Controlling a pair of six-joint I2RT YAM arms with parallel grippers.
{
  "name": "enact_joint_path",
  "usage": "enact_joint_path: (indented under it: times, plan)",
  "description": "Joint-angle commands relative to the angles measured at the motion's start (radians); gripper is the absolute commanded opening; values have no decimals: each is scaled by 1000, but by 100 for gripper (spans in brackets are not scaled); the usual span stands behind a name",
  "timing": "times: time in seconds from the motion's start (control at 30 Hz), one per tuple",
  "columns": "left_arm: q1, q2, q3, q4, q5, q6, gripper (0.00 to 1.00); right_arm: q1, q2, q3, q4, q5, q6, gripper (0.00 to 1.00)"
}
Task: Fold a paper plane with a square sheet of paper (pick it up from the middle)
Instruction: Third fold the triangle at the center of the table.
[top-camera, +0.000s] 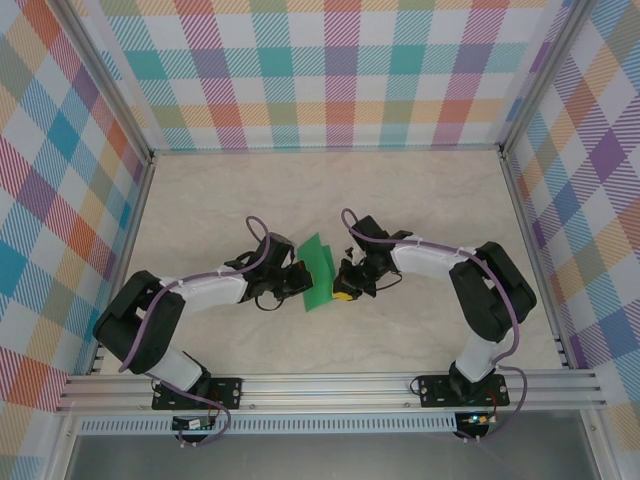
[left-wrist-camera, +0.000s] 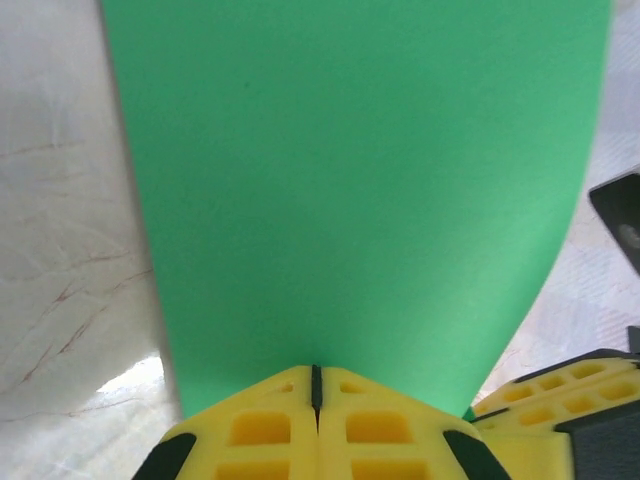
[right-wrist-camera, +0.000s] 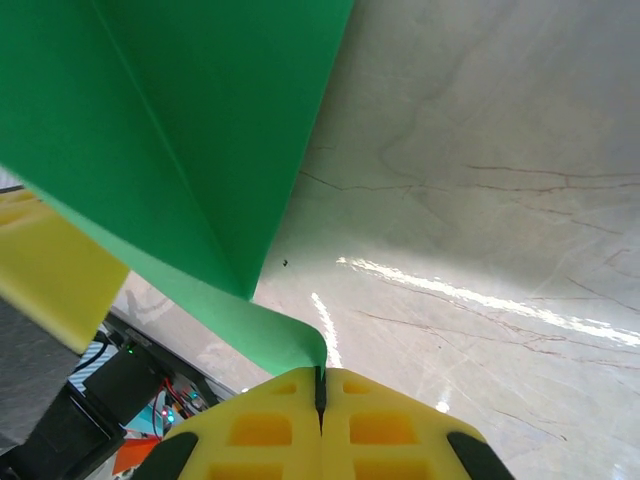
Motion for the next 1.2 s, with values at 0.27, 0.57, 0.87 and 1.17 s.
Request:
enact_joint_path:
  times: [0.27, 0.57, 0.87, 1.17]
  plan:
    - [-21, 107, 20, 52, 27, -7, 0, 7, 6, 32, -22, 0, 16, 5]
    - [-27, 129, 29, 21, 2, 6, 0, 7, 16, 56, -20, -7, 33, 5]
    - [-31, 129, 37, -18, -22, 22, 0, 7, 42, 96, 33, -44, 50, 7]
    - [-32, 129, 38, -19, -28, 25, 0, 7, 6, 27, 82, -4, 90, 40]
